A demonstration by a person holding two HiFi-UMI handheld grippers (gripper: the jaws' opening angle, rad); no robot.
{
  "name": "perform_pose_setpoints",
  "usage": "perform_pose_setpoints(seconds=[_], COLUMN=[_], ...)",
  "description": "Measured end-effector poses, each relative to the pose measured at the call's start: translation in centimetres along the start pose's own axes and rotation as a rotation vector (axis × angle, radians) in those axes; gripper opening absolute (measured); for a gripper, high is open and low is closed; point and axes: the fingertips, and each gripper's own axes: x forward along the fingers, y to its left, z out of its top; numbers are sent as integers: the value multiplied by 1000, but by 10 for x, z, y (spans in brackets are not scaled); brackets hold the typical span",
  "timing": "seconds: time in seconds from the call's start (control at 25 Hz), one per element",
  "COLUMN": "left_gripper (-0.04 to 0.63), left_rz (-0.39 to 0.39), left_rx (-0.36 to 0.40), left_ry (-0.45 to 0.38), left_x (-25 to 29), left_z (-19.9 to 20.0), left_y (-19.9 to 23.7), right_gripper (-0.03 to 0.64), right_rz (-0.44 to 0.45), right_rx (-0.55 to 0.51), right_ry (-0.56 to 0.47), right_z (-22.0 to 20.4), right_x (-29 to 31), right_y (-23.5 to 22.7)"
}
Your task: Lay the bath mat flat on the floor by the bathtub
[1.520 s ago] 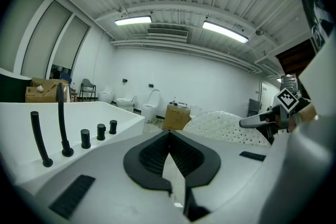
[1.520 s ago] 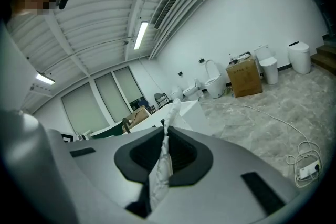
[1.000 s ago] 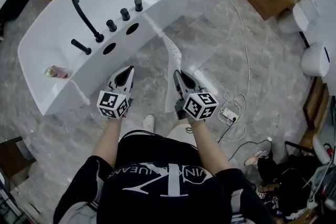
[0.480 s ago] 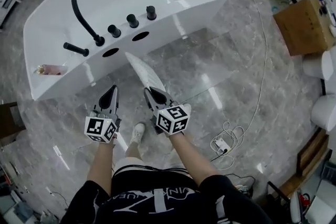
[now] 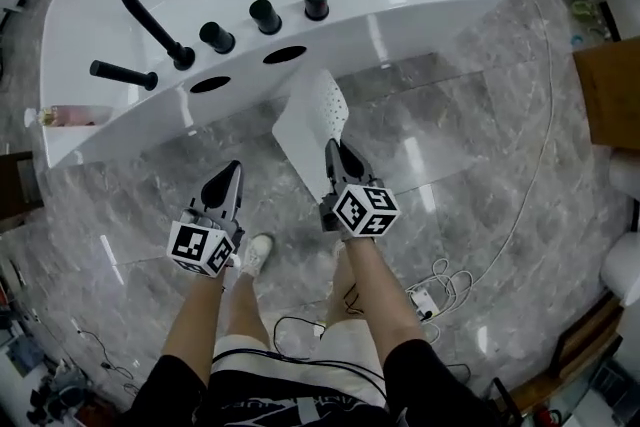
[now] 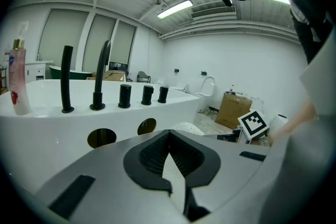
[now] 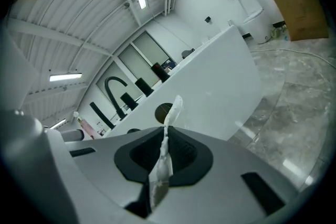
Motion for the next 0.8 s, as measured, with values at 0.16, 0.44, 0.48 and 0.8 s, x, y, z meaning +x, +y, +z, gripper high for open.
perform_pose_setpoints(seconds=[0.16,0.44,0.48,0.8], left_gripper=[14,14,14,14], left_rz=[-30,-41,-43,-46], left_rx=[3,2,-1,8], left_ry=[15,36,39,79], left_x=[37,85,91,135], left_z=[-30,-54,-55,-74], left_y=[-19,-59,-68,-93], right_gripper=[35,35,35,36], right_rz=[-46,-125,-133,-238], right_rx=[-15,6,1,23], right_ry=[-7,-3,3,-31], right_z=[1,7,9,49], right_x=[10,6,5,4], right_y=[-68,-172,-188,-308])
